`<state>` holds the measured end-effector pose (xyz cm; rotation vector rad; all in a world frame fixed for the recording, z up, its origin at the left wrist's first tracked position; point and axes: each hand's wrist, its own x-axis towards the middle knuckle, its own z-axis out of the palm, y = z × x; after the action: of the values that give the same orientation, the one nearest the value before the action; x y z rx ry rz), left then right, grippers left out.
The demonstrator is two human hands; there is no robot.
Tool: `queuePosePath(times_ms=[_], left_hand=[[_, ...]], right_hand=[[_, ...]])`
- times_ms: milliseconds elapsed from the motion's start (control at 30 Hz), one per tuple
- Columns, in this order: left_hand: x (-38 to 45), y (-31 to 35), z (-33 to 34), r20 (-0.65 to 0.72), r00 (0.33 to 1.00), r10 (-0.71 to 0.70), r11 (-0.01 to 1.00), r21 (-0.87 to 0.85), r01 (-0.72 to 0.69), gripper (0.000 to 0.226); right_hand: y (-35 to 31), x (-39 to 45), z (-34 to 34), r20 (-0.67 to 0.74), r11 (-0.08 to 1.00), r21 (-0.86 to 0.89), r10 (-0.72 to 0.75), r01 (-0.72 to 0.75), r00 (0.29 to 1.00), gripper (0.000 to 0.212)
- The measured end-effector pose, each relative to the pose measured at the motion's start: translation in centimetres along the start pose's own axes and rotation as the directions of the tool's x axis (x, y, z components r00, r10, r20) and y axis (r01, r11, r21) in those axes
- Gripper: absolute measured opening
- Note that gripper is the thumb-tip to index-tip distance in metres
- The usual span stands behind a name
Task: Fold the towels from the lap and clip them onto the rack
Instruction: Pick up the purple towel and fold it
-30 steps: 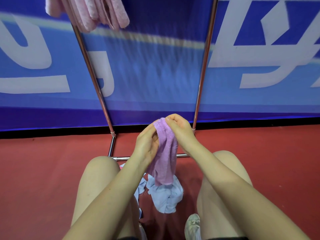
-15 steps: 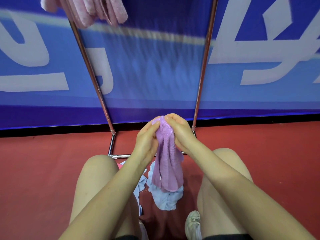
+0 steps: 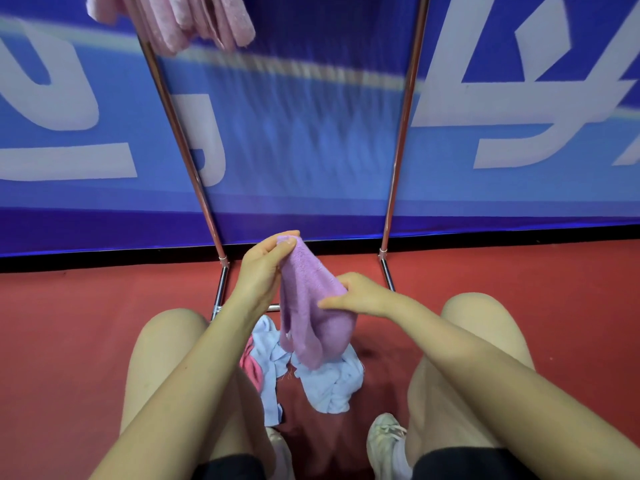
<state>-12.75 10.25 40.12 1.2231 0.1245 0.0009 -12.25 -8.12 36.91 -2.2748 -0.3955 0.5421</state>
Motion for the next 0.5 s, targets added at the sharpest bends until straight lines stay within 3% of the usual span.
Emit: queuePosePath(times_ms=[167,333,400,500], left_hand=[[-0.3,0.1,-1.9,-0.045,0.999,0.014,1.0,0.003,-0.014,0.014],[0.2,0.9,-3.8,-0.176,0.983,0.047,0.99,-0.122,-0.069,0.013],[0.5,1.1,-4.8,-0.213,0.976,0.054,0.987,-0.137,-0.085,0.013],[0.6,1.0,-5.8,-0.229,0.971,0.066,0.995,-0.06,-0.082,0.012]], right_hand=[[2.9,-1.0,0.8,0.093,0.978,-0.187,0.107,-0.088,0.99,0.039],[5.6,-2.1,1.2,0.162,0.888,-0.44,0.223,-0.132,0.961,0.039],[6.2,-2.7,1.2,0.151,0.814,-0.56,0.284,-0.155,0.947,0.047],[6.9,-3.3,0.5,0.083,0.778,-0.597,0.303,-0.196,0.949,0.049]])
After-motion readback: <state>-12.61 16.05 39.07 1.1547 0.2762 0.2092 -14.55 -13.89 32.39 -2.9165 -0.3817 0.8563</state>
